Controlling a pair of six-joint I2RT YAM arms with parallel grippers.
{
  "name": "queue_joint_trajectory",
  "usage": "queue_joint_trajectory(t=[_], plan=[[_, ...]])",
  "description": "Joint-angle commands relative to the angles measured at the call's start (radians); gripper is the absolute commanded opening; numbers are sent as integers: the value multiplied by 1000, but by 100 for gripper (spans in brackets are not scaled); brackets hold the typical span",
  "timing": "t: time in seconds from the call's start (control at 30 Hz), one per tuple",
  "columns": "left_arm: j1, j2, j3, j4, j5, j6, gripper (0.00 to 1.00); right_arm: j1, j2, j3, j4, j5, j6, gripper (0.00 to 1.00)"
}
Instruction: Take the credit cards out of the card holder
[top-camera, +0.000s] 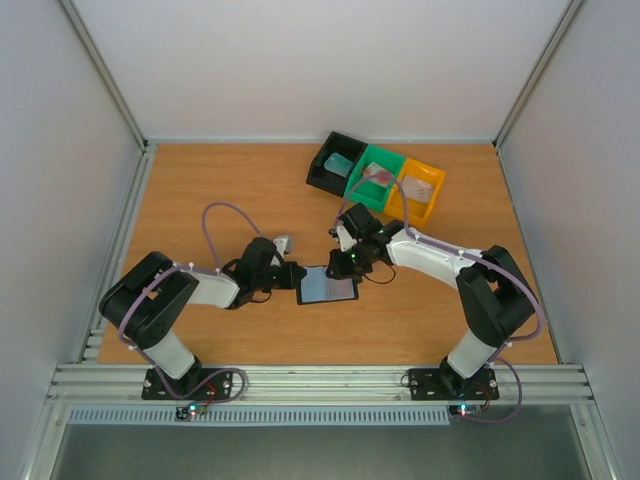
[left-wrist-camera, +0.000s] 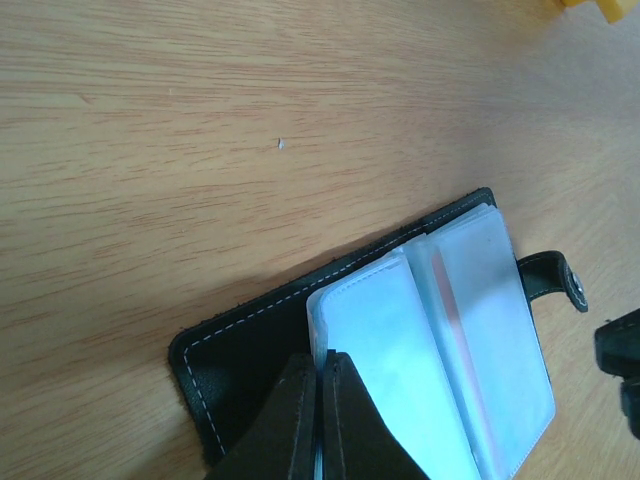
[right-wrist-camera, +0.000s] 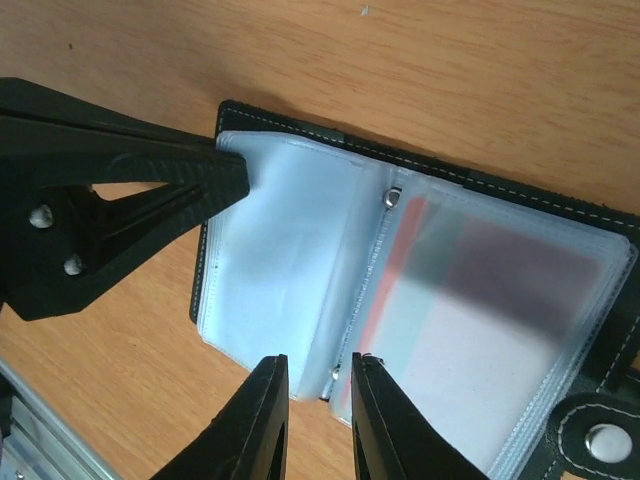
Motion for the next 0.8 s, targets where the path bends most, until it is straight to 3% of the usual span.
queue_joint_trajectory(t=[0.0, 0.13, 0.27, 0.37, 0.5, 0.77], plan=[[-8, 7, -12, 74, -2, 4, 0, -5, 8, -10, 31, -17, 8, 19], [-8, 1, -19, 81, -3, 4, 0, -56, -15, -1, -41, 86, 19, 28], [-8, 0, -19, 81, -3, 2, 0, -123, 66, 48, -99, 130, 7, 35], [-8, 2, -19, 80, -5, 2, 0, -123, 107, 61, -74, 81, 8, 37], [-8, 4, -17, 78, -4, 2, 0, -120, 117, 63, -67, 67, 12, 37], [-7, 6, -17, 81, -5, -1, 0, -96, 159, 59, -68, 6, 4, 26]])
